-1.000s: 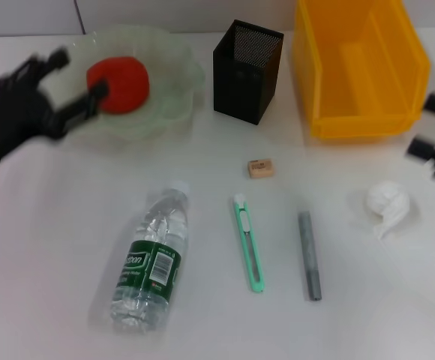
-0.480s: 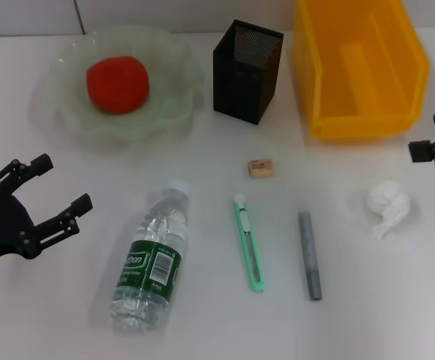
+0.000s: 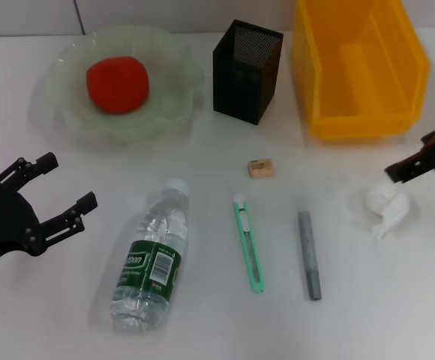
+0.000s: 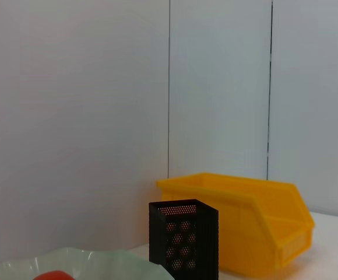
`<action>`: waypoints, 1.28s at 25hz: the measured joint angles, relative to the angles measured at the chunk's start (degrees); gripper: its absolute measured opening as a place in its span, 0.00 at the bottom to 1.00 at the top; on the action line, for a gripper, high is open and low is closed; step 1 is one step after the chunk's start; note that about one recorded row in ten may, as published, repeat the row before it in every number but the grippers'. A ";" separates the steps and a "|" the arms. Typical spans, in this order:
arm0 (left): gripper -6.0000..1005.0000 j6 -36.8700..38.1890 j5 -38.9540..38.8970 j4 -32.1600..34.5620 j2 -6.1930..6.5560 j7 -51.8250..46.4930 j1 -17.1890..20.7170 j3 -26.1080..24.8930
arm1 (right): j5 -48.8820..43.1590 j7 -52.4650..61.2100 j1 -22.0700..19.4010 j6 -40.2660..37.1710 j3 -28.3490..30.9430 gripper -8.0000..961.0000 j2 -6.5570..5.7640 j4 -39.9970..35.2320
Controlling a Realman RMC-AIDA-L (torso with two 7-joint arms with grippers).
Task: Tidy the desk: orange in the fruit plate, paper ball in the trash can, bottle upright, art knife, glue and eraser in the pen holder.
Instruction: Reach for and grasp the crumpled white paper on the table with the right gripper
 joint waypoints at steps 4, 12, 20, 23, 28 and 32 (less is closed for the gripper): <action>0.87 -0.07 0.00 -0.01 -0.02 0.04 -0.06 -0.27 | -0.57 1.91 0.60 3.78 -4.50 0.83 -0.01 5.02; 0.87 -0.09 0.00 0.02 0.01 0.02 -0.31 -0.30 | -2.96 4.29 1.51 9.26 -10.27 0.80 0.01 12.39; 0.87 -0.49 -0.07 -0.01 0.05 0.15 -0.49 -0.45 | -3.69 5.79 3.14 11.84 -11.49 0.78 0.00 17.37; 0.87 -0.67 -0.12 -0.04 0.05 0.15 -0.48 -0.49 | -3.93 5.96 4.23 12.13 -11.17 0.77 -0.16 20.02; 0.87 -0.73 -0.39 -0.03 -0.05 0.22 -0.41 -0.49 | -3.94 5.95 4.75 13.35 -10.82 0.65 -0.21 21.27; 0.86 -0.56 -0.44 0.02 -0.01 0.23 -0.40 -0.49 | -3.66 5.96 3.97 12.24 -9.40 0.56 -0.14 16.12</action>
